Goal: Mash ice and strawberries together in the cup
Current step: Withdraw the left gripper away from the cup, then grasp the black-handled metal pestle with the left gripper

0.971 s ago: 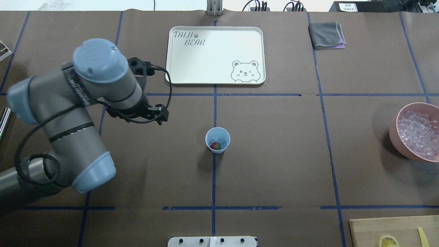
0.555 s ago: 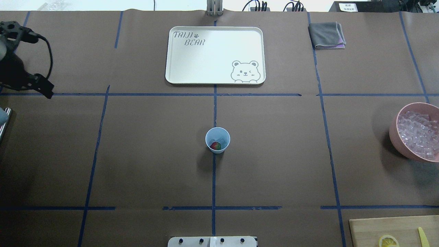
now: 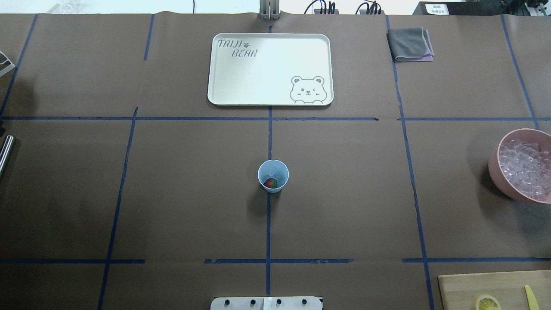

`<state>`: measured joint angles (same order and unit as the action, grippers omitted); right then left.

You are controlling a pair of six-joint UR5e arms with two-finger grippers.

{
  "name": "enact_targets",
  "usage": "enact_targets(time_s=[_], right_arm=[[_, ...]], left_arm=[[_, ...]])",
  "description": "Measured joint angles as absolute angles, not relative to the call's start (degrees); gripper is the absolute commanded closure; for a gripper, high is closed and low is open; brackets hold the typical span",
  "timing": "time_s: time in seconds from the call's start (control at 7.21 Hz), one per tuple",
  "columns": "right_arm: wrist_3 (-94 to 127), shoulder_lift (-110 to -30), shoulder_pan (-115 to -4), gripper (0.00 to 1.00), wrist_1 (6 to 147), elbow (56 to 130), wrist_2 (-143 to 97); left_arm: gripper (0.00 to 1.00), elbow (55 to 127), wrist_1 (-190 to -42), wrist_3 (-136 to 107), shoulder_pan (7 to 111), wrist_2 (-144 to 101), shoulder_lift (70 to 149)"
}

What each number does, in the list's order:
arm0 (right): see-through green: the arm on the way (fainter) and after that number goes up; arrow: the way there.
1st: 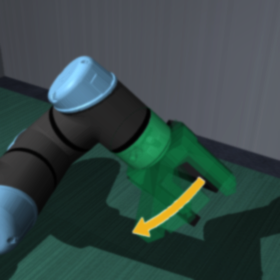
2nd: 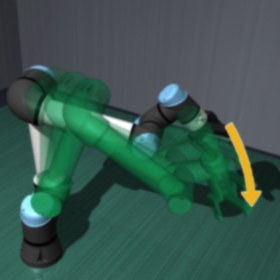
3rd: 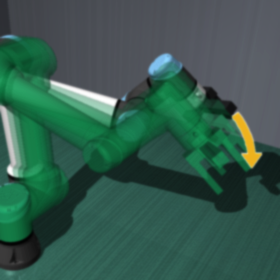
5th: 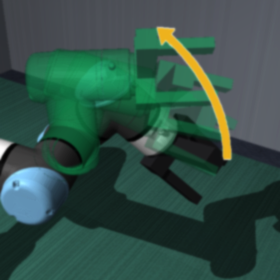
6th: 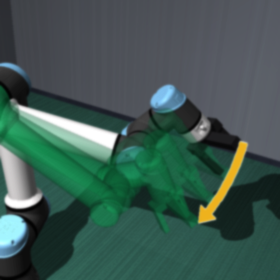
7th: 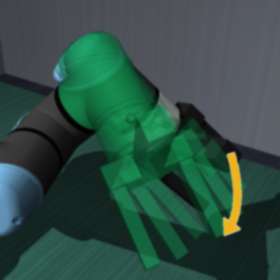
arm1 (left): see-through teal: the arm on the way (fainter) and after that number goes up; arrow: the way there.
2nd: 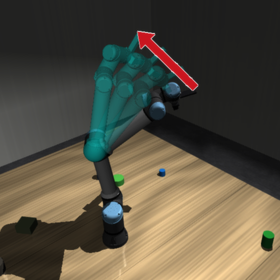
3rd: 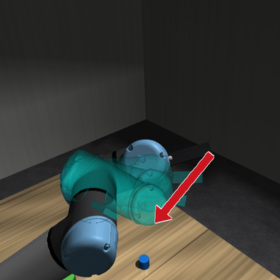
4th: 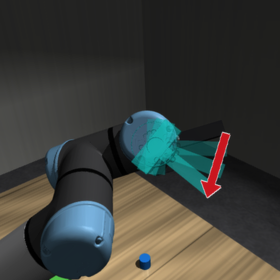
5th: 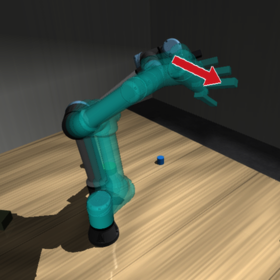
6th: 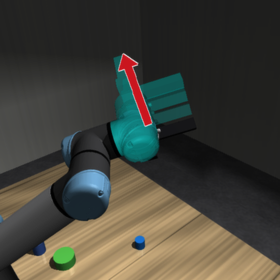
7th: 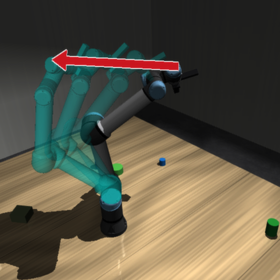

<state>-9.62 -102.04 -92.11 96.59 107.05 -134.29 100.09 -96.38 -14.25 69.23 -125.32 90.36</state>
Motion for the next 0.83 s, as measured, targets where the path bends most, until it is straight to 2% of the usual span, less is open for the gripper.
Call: enact_targets(time_s=[0.28, 0.42, 0.83], right_arm=[[-9.6, -102.0, -92.1, 0.0, 96.6, 107.1, -134.3], [-9.6, -102.0, -92.1, 0.0, 96.6, 107.1, -134.3], [-9.6, -102.0, -92.1, 0.0, 96.6, 107.1, -134.3]], left_arm=[[0.07, 90.9, -110.4, -19.2, 69.1, -125.3, 89.2], [0.13, 86.6, -116.9, -22.9, 69.0, -125.3, 89.1], [0.15, 80.4, -126.4, -32.5, 68.6, -126.1, 89.3]])
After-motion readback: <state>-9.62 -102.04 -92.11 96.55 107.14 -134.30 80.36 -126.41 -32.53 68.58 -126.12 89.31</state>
